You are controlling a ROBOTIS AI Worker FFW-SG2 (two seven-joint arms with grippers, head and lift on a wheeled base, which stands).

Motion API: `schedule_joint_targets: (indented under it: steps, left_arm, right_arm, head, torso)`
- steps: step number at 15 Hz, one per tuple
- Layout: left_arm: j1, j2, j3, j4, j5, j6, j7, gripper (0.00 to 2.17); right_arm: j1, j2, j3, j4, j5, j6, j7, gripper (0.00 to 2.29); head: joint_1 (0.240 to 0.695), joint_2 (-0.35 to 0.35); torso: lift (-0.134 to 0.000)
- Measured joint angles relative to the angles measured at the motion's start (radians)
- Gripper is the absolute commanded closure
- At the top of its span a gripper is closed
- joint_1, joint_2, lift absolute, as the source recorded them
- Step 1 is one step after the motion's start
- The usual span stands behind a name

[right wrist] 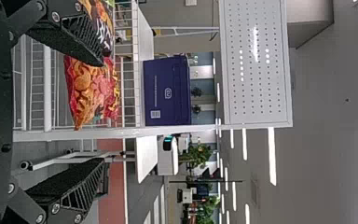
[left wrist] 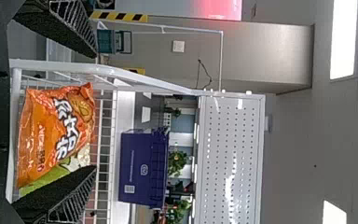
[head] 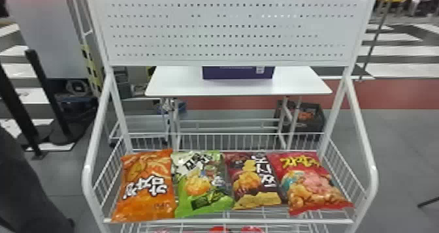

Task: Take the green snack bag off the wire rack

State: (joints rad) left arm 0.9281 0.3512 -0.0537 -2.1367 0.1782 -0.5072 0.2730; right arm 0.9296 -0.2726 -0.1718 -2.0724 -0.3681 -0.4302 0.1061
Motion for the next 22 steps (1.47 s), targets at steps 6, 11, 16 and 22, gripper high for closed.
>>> schedule_joint_targets:
  steps: [6,11,16,22]
  left_arm:
    - [-0.004,0.004,0.0,-0.008,-0.014,0.051,-0.006,0.03]
    - [-0.016,0.005,-0.005,-0.004,-0.013,0.084,-0.01,0.03]
    - [-0.229,-0.009,-0.159,0.07,-0.033,0.239,0.01,0.03]
    - [-0.622,-0.106,-0.382,0.294,-0.043,0.485,0.041,0.03]
  right_arm:
    - [0.004,0.003,-0.003,-0.003,0.0,-0.003,0.0,0.17]
    - [0.004,0.004,-0.003,0.0,0.0,-0.003,0.0,0.17]
    - [0.0,0.006,0.003,0.004,0.003,-0.003,0.001,0.17]
    - [-0.011,0.02,0.023,0.009,0.025,-0.001,0.001,0.17]
  head:
    - [0.499,0.0]
    - [0.499,0.0]
    - [0.499,0.0]
    - [0.499,0.0]
  torso:
    - [0.0]
    - [0.0]
    - [0.0]
    - [0.0]
